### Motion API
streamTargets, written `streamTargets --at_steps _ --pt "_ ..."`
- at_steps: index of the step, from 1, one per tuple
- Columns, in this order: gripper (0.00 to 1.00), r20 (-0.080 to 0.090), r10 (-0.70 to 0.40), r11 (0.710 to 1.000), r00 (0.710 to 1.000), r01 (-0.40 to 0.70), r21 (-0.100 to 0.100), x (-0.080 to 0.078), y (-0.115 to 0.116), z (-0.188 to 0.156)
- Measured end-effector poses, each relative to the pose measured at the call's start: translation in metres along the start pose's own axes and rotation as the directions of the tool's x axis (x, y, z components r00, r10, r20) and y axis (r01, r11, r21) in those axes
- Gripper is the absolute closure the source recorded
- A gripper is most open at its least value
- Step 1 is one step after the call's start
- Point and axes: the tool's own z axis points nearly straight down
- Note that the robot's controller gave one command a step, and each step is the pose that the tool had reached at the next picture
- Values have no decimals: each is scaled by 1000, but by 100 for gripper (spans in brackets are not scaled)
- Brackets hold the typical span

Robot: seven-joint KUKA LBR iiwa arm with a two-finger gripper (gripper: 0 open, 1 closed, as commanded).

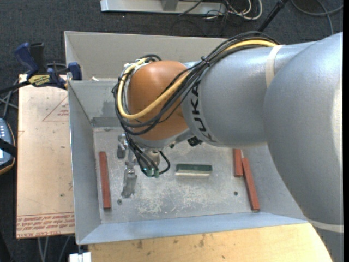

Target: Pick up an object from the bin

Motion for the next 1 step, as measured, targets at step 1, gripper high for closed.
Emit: streamTargets --at_steps 1 --pt "0 3 1 1000 1000 -1 -1 -1 0 -2"
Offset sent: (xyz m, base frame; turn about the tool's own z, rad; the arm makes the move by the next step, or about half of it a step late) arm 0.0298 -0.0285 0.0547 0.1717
